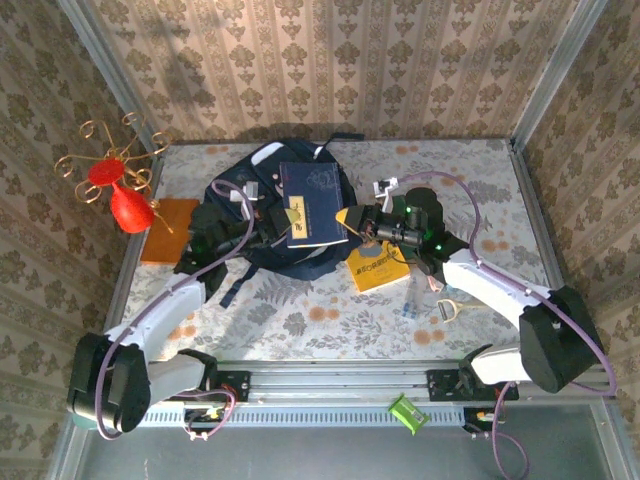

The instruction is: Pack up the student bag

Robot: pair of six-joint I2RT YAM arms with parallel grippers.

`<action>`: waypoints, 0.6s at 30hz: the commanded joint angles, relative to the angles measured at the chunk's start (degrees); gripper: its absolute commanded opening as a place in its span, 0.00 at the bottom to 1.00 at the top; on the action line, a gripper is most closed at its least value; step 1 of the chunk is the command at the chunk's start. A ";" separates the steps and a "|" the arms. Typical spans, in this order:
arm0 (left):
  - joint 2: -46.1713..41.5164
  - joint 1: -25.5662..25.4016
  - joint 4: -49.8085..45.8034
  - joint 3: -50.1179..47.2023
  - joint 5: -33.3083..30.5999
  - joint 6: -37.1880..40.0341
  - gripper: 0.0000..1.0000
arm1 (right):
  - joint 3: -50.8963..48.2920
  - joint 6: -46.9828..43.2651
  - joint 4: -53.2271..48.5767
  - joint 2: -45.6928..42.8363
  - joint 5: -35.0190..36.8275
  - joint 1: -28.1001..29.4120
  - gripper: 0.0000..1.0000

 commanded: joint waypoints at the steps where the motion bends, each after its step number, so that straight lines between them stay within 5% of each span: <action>1: 0.58 -0.87 1.44 1.96 1.63 1.16 0.00 | -0.75 1.73 9.38 1.18 -2.04 0.18 0.15; 8: 2.65 -2.53 4.96 1.79 1.65 -1.23 0.00 | -2.36 4.35 17.16 3.46 -1.61 0.53 0.25; 11: 3.71 -2.91 3.68 1.87 0.97 -0.33 0.00 | -3.19 3.92 16.71 2.44 0.18 0.07 0.10; 12: 4.00 -2.93 2.16 2.15 0.41 0.93 0.09 | -3.65 3.53 15.27 2.40 1.23 -0.60 0.03; 15: 3.71 -3.62 -11.66 4.72 -5.12 11.83 0.56 | -4.74 1.57 7.27 -1.92 3.18 -4.68 0.00; 18: 4.90 -8.67 -31.19 11.09 -21.37 31.39 0.68 | -4.68 -2.31 -1.59 -5.25 3.45 -9.64 0.00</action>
